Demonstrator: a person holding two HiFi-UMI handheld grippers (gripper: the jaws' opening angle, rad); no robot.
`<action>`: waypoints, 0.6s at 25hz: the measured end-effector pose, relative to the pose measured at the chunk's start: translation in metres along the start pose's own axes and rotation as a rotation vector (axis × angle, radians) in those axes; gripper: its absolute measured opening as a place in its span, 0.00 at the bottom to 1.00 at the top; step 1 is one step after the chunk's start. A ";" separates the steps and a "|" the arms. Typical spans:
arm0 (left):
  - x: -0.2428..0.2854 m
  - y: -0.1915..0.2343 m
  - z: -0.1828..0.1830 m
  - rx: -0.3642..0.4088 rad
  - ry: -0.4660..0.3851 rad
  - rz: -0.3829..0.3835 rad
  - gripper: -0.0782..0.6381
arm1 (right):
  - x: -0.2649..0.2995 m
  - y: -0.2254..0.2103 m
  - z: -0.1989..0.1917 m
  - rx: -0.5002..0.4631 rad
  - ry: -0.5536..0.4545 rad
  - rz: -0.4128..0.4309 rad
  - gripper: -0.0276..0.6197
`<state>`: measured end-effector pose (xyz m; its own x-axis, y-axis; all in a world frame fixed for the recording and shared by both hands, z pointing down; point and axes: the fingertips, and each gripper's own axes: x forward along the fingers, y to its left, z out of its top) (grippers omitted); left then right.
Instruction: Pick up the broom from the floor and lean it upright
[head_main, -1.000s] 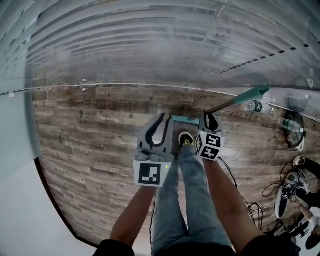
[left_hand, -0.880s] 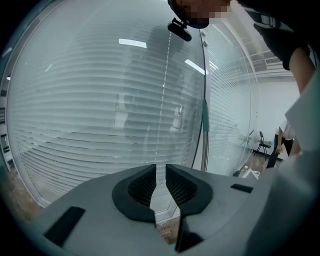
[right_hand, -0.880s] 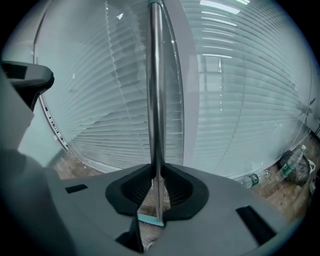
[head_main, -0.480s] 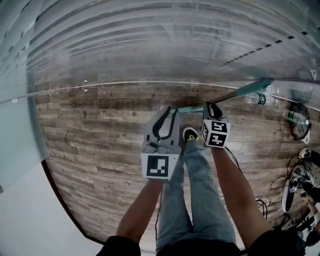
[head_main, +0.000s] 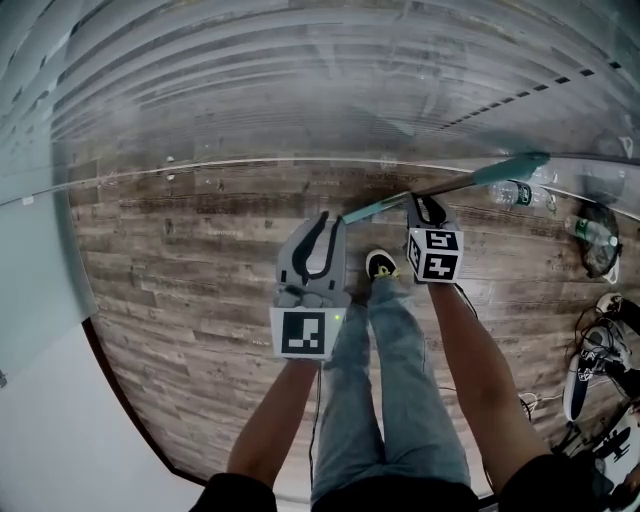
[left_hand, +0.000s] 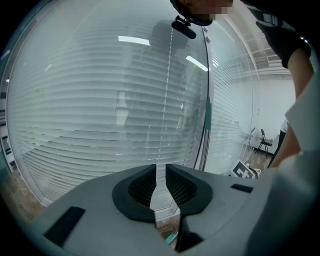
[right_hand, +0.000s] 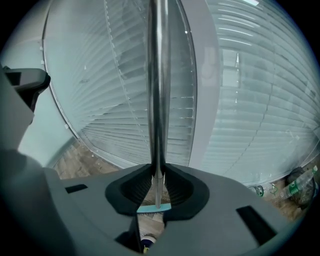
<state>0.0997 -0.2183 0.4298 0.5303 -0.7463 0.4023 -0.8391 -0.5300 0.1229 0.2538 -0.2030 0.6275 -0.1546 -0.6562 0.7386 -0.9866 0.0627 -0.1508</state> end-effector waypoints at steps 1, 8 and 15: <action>-0.001 0.001 -0.001 0.000 0.005 0.000 0.21 | 0.000 0.001 0.000 -0.012 0.006 0.004 0.18; -0.004 -0.005 0.000 0.012 -0.008 -0.004 0.21 | -0.004 0.009 -0.002 -0.072 0.015 0.044 0.24; -0.001 -0.003 0.008 0.013 0.001 -0.008 0.21 | -0.012 0.010 0.007 -0.069 0.020 0.056 0.26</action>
<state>0.1022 -0.2189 0.4221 0.5365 -0.7417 0.4026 -0.8333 -0.5410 0.1138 0.2464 -0.2000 0.6121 -0.2100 -0.6352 0.7432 -0.9775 0.1510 -0.1471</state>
